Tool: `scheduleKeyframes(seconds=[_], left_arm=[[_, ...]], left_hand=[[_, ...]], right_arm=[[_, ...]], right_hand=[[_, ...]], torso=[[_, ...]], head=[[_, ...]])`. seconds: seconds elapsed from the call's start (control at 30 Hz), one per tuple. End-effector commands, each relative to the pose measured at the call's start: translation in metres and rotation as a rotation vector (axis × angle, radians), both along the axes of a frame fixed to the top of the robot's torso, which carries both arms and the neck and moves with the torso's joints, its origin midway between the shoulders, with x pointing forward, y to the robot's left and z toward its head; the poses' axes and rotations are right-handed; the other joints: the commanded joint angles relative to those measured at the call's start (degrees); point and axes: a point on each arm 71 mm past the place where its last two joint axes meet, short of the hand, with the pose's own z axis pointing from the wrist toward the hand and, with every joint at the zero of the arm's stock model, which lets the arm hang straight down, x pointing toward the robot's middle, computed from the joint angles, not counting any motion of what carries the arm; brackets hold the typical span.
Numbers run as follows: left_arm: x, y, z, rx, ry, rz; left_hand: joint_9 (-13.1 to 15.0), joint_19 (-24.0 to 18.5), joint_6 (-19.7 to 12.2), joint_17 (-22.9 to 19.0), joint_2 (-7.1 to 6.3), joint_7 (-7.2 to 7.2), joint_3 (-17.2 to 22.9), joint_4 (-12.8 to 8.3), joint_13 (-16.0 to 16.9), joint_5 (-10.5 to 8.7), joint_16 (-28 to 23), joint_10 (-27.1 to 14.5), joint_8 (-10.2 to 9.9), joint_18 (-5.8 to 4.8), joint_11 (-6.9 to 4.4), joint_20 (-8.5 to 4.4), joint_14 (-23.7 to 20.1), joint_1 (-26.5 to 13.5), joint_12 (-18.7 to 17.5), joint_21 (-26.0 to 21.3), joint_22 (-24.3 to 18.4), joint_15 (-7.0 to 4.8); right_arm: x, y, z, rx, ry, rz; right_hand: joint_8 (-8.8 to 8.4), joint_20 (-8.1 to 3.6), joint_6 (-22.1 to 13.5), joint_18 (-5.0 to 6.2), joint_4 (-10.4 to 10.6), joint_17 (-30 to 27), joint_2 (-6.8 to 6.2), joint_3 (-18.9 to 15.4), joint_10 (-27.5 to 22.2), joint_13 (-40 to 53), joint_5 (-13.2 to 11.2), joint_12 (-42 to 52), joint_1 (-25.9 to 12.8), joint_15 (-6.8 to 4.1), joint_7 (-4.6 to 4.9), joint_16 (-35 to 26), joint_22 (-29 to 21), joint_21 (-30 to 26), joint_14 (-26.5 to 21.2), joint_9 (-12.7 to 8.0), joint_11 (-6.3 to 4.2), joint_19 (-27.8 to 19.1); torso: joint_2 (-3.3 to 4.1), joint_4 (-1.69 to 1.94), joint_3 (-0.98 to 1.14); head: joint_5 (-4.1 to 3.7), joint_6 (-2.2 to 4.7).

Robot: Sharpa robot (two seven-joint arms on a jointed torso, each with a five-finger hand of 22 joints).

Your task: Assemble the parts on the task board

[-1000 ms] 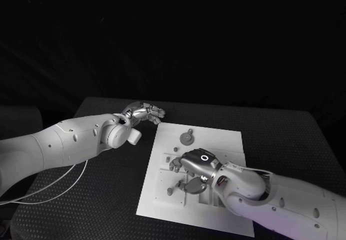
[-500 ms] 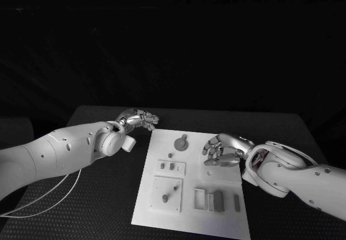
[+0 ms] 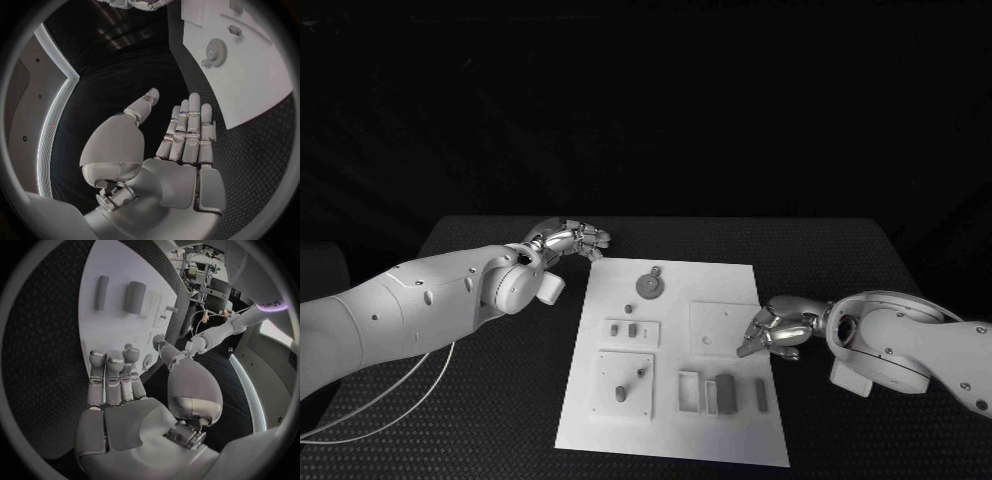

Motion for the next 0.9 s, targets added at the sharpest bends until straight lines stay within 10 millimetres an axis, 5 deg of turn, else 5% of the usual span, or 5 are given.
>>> scheduleKeyframes(seconds=[0.03, 0.43, 0.9], left_arm=[[0.0, -0.001, 0.001, -0.014, -0.006, -0.01], [-0.001, -0.001, 0.0, -0.015, -0.004, -0.012], [-0.002, -0.004, 0.0, -0.019, 0.0, -0.022]], left_hand=[[-0.07, 0.21, 0.22, 0.07, 0.43, -0.25, -0.29, 0.05, 0.07, -0.08, -0.34, 0.56, 0.25, 0.67, 0.01, -0.13, 0.48, -0.21, 0.33, -0.26, 0.06, 0.03], [-0.09, 0.18, 0.23, 0.13, 0.32, -0.25, -0.39, 0.14, 0.06, -0.08, -0.41, 0.6, 0.28, 0.65, 0.0, -0.12, 0.47, -0.42, 0.3, -0.28, 0.09, 0.04], [-0.12, 0.15, 0.22, 0.18, 0.23, -0.26, -0.48, 0.25, 0.04, -0.08, -0.48, 0.62, 0.3, 0.64, 0.01, -0.11, 0.46, -0.65, 0.25, -0.3, 0.11, 0.05]], right_arm=[[-0.013, -0.003, -0.01, -0.083, 0.172, -0.004], [-0.025, 0.004, -0.015, -0.141, 0.154, -0.023], [-0.03, 0.025, -0.027, -0.147, 0.158, -0.008]], right_hand=[[-0.06, -0.51, 0.58, 1.75, 0.78, 0.69, -0.29, 0.94, -2.52, 1.07, -0.07, 1.44, -0.61, -0.5, -0.08, 0.73, 0.08, 0.43, 0.79, 0.37, -1.32, 0.63], [-0.18, -1.55, 1.31, 1.75, 3.15, 1.82, -0.22, 1.85, -2.28, 2.68, -0.09, 3.25, -4.15, -0.75, -0.39, 1.59, 0.2, 1.28, 1.34, 0.97, -1.6, 1.2], [-1.06, -2.08, 1.25, 1.75, 5.29, 2.29, -2.55, 2.91, -2.0, 3.33, -0.08, 3.8, -7.01, -0.65, -0.27, 1.7, 0.18, 1.7, 1.63, 0.51, -1.49, 1.29]], torso=[[-0.06, -0.09, 0.01], [0.01, 0.0, -0.23], [0.05, 0.15, -0.29]], head=[[0.1, -0.23], [-0.39, -0.88], [-0.7, -1.12]])
